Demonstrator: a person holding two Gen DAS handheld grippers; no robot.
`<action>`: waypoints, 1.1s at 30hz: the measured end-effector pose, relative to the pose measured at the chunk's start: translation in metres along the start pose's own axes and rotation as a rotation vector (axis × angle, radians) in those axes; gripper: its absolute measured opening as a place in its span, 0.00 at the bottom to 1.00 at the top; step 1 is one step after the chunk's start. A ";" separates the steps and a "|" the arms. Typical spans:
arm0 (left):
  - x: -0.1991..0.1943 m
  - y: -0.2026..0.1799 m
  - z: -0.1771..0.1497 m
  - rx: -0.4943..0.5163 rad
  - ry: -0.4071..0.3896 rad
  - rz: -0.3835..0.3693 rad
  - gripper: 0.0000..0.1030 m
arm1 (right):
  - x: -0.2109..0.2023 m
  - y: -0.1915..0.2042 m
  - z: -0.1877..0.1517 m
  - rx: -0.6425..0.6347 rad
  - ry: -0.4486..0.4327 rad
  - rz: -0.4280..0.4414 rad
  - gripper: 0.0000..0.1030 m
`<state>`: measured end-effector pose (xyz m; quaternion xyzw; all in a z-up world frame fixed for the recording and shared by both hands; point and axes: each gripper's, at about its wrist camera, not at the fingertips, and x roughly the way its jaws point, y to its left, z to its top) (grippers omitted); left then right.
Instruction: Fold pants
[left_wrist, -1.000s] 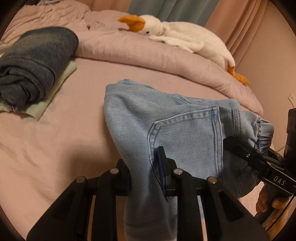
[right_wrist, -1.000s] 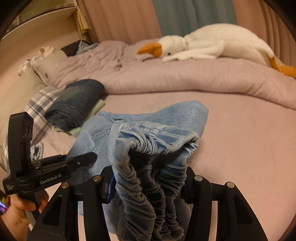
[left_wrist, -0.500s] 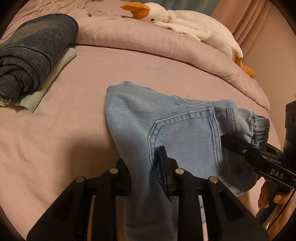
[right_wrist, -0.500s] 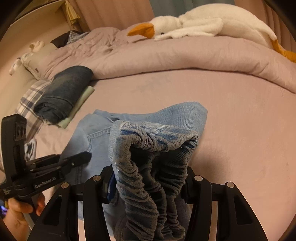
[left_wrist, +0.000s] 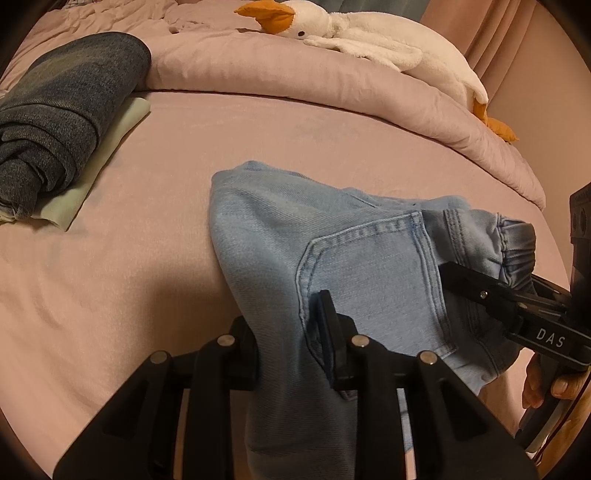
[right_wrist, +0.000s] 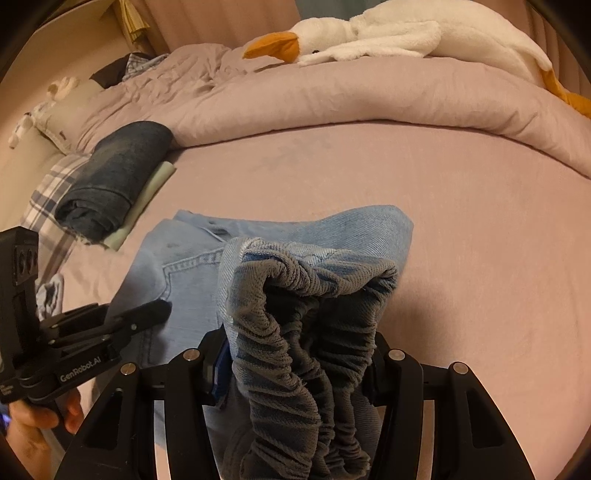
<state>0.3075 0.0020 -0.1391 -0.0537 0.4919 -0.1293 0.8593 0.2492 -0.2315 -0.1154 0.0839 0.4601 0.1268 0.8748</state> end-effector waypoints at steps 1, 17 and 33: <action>0.001 0.000 0.000 0.002 0.001 0.002 0.25 | 0.000 0.000 0.000 0.002 0.003 -0.001 0.54; 0.005 -0.003 0.002 0.011 0.013 0.038 0.29 | 0.006 -0.001 0.000 0.007 0.019 -0.022 0.55; 0.006 -0.001 0.003 0.017 0.012 0.046 0.31 | 0.008 -0.002 0.000 0.009 0.021 -0.022 0.56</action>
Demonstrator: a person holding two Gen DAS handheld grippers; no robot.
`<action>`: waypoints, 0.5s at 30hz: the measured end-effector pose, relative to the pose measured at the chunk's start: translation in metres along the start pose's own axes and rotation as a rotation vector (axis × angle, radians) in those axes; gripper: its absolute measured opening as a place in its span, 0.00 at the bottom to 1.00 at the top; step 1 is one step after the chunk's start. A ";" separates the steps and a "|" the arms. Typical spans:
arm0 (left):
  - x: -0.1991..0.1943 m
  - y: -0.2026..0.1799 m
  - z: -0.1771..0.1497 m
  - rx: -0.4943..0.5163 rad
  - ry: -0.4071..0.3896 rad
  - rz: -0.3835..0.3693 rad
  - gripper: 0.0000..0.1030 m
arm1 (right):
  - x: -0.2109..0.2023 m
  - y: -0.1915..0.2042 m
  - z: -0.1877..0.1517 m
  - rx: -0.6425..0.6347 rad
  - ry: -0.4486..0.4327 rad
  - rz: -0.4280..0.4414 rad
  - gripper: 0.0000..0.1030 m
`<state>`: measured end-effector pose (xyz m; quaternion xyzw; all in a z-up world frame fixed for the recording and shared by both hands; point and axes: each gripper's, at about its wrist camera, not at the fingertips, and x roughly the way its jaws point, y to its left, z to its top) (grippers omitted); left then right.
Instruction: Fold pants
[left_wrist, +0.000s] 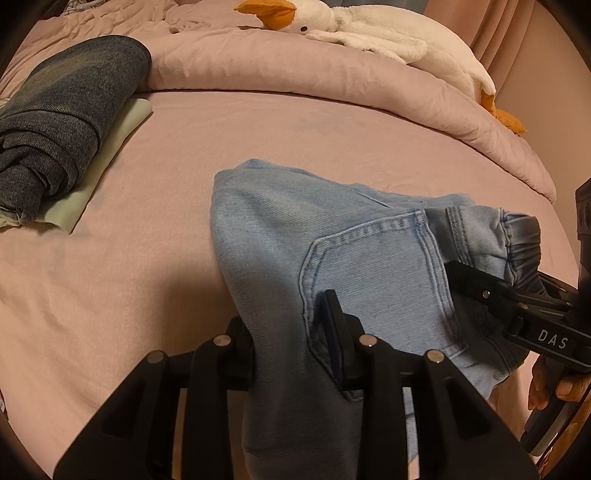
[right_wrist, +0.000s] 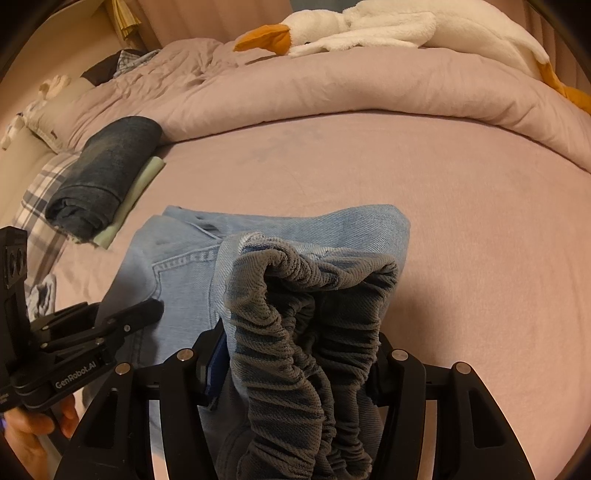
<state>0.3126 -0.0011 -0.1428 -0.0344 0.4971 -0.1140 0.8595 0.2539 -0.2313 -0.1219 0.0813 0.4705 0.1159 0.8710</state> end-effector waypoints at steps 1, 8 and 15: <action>0.000 0.000 0.000 0.000 0.000 0.000 0.31 | 0.000 0.000 0.000 0.000 0.000 0.000 0.56; 0.001 0.001 0.000 0.003 0.000 0.002 0.31 | 0.000 -0.001 0.000 0.001 0.001 0.001 0.57; 0.001 0.000 0.000 0.004 0.000 0.004 0.31 | 0.002 -0.002 0.001 0.001 0.002 -0.001 0.58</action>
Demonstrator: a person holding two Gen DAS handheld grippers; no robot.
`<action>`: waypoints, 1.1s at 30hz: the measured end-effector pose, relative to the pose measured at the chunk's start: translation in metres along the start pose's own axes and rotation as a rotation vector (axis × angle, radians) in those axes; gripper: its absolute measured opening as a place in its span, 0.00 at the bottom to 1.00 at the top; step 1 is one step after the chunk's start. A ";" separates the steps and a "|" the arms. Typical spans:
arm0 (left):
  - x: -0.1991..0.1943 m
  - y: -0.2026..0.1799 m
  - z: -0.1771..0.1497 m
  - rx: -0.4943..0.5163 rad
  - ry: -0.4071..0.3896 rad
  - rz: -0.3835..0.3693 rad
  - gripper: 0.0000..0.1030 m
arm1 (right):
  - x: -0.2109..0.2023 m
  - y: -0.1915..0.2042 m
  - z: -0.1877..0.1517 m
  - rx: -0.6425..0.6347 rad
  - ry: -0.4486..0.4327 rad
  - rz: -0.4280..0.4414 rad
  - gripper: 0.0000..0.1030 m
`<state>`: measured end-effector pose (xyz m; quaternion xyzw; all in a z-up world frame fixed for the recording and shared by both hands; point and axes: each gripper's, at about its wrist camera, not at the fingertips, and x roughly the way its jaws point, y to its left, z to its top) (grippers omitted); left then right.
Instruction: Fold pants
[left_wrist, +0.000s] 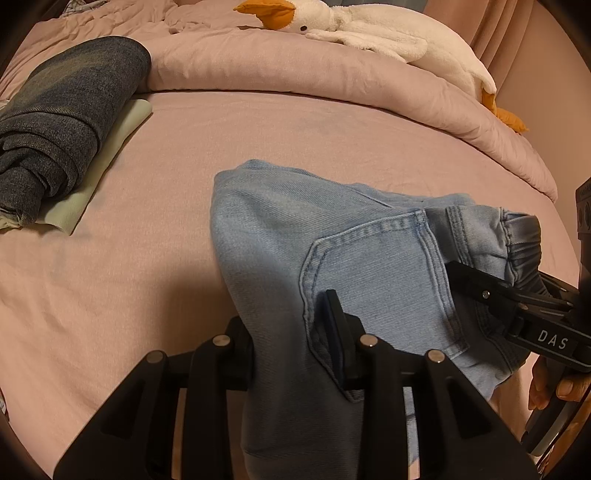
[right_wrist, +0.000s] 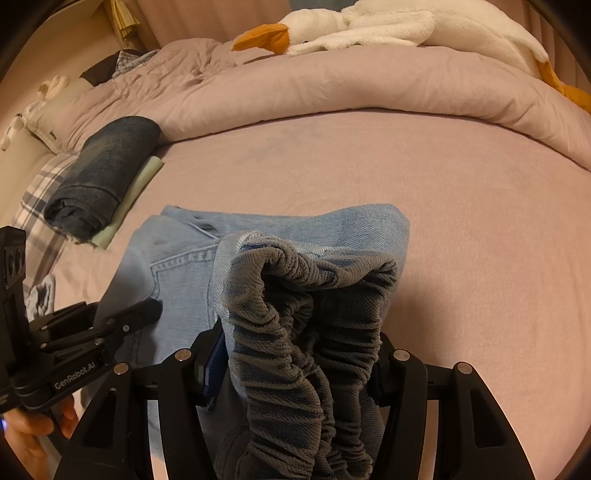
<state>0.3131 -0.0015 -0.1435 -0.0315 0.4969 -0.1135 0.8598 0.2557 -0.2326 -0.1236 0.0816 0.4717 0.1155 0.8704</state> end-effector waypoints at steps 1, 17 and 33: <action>0.000 0.000 0.000 -0.001 0.000 0.001 0.31 | 0.000 0.000 0.000 0.000 0.000 0.000 0.58; -0.001 0.007 0.000 -0.014 -0.003 0.066 0.56 | 0.000 -0.009 -0.001 0.050 0.007 -0.010 0.67; -0.039 0.012 -0.033 0.077 -0.045 0.134 0.54 | -0.033 -0.011 -0.015 0.093 -0.046 -0.013 0.67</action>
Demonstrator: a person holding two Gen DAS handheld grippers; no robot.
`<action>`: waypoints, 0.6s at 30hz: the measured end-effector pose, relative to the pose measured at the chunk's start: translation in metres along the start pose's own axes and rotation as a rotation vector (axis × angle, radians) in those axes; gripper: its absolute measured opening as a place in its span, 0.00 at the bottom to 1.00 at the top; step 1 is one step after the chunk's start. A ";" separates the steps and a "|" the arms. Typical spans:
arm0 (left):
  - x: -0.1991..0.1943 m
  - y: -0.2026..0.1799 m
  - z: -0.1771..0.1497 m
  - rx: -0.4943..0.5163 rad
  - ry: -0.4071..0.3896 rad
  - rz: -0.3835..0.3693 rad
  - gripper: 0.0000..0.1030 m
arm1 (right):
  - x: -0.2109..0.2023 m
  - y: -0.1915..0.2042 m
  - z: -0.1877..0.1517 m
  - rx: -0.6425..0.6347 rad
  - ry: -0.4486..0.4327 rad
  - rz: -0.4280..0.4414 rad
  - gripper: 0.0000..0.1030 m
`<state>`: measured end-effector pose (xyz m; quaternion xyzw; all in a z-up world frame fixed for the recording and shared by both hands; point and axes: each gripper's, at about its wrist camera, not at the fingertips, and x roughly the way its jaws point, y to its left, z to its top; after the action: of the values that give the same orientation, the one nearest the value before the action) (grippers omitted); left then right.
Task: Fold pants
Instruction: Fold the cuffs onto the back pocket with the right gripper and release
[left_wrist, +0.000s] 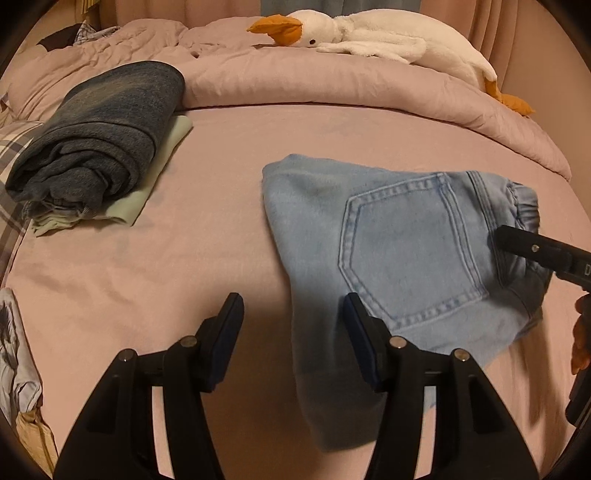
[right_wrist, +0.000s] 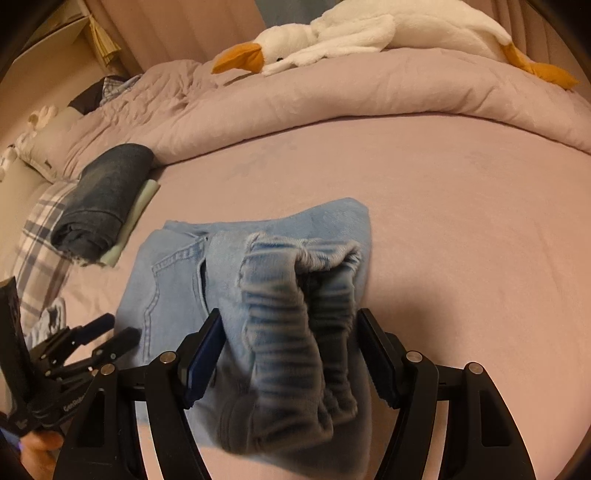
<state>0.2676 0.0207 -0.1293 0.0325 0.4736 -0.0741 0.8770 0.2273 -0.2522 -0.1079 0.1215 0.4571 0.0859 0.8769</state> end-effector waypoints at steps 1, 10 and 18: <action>0.001 -0.001 -0.001 0.006 0.000 0.003 0.54 | -0.004 0.001 -0.003 -0.010 -0.005 -0.012 0.67; 0.016 -0.004 -0.006 0.017 -0.001 0.045 0.57 | 0.020 -0.010 -0.018 -0.041 0.055 -0.103 0.73; 0.001 0.001 -0.012 -0.077 -0.016 0.060 0.67 | 0.010 -0.015 -0.030 0.008 0.004 -0.125 0.86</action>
<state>0.2583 0.0228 -0.1364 0.0123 0.4677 -0.0299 0.8833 0.2089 -0.2597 -0.1361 0.0962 0.4657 0.0293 0.8792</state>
